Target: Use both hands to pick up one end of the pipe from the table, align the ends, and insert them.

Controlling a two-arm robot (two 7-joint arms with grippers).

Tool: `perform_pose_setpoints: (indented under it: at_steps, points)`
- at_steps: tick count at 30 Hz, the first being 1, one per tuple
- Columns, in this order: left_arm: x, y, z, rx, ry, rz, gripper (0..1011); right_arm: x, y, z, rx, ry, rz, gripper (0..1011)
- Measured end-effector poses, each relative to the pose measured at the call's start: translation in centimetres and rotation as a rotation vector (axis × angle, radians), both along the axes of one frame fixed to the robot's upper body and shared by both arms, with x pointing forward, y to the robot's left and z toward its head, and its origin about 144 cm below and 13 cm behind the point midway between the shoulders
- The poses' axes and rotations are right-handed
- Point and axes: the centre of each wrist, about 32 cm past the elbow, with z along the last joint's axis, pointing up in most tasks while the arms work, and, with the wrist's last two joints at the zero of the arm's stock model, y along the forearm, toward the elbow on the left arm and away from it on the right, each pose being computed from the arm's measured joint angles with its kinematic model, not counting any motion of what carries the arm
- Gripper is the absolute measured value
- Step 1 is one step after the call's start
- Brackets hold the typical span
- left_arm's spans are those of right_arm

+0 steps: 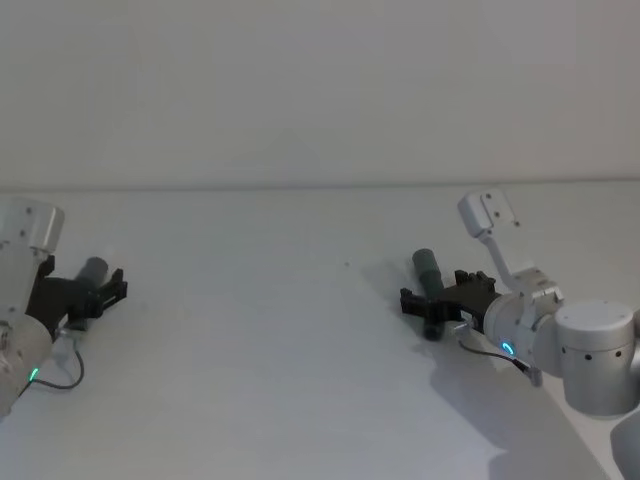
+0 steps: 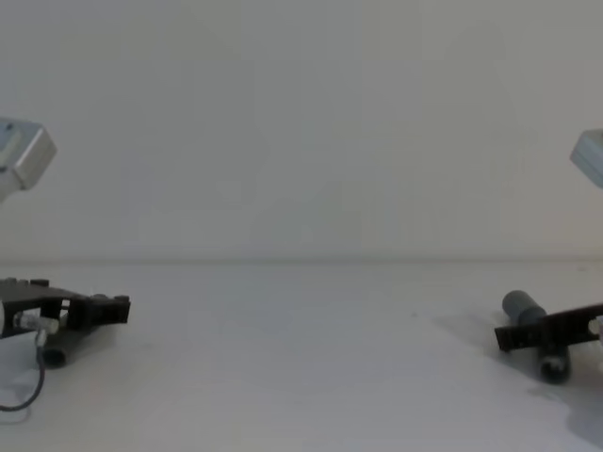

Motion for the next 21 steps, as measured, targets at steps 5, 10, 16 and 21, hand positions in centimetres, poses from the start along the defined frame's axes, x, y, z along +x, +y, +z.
perform_pose_setpoints:
  at_steps: [5,10,16,21]
  points:
    - [0.41,0.18,-0.07,0.009,0.03,-0.01,1002,0.0,0.0,0.0,0.0,0.0,0.0,1000]
    - [0.65,0.38,-0.04,0.017,0.051,-0.012,1002,0.0,0.0,0.0,0.0,0.0,0.0,1001]
    - [0.81,0.56,0.02,0.024,0.062,-0.008,1002,0.0,0.0,0.0,0.0,0.0,0.0,1000]
    - [0.94,0.65,0.11,0.02,0.063,-0.003,1001,0.0,0.0,0.0,0.0,0.0,0.0,1001]
